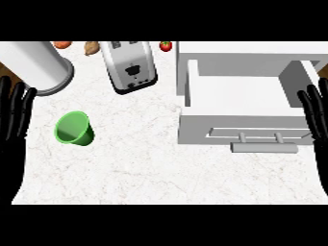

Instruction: Pick up the cup, place it into the drawer and close the drawer

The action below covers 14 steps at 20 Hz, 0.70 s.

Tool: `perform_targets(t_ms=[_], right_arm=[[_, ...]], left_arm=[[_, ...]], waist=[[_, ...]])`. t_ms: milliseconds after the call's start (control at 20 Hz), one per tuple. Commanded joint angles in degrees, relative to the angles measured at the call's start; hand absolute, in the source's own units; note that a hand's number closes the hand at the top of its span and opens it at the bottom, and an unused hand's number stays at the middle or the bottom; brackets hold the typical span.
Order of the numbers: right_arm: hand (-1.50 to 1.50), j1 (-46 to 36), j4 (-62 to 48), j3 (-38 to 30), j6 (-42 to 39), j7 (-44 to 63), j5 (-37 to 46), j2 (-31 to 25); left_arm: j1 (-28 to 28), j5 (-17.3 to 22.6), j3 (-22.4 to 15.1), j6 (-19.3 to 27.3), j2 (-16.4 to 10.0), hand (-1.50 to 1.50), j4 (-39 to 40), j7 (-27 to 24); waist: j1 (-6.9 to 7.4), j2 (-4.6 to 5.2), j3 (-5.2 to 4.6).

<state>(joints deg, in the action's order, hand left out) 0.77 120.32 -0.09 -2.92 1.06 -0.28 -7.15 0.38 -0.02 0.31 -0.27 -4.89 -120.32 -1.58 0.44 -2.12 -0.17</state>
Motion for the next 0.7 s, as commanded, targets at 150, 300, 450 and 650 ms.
perform_targets(t_ms=[150,300,450,650], right_arm=[[-1.50,-1.6,-0.8,-0.7,2.1,-1.3,1.5,2.2],[-1.50,-0.3,0.1,-0.2,-0.3,1.5,2.1,-0.9],[-1.50,0.7,-2.6,-1.0,-1.5,-0.9,1.2,-0.8],[-1.50,0.2,-2.8,-2.4,-2.1,-1.0,1.0,-0.9]], left_arm=[[-1.3,-1.9,0.6,2.0,1.1,-1.50,2.1,1.1],[-5.9,5.4,4.6,6.1,4.6,-1.50,7.8,6.5],[-1.2,8.0,4.4,5.5,4.8,-1.50,10.8,-0.2],[-3.8,8.8,6.8,4.6,4.5,-1.50,14.6,1.7]], waist=[[-0.42,2.11,0.17],[-0.82,2.24,0.12],[-0.45,2.18,0.14],[-0.52,2.12,0.16]])
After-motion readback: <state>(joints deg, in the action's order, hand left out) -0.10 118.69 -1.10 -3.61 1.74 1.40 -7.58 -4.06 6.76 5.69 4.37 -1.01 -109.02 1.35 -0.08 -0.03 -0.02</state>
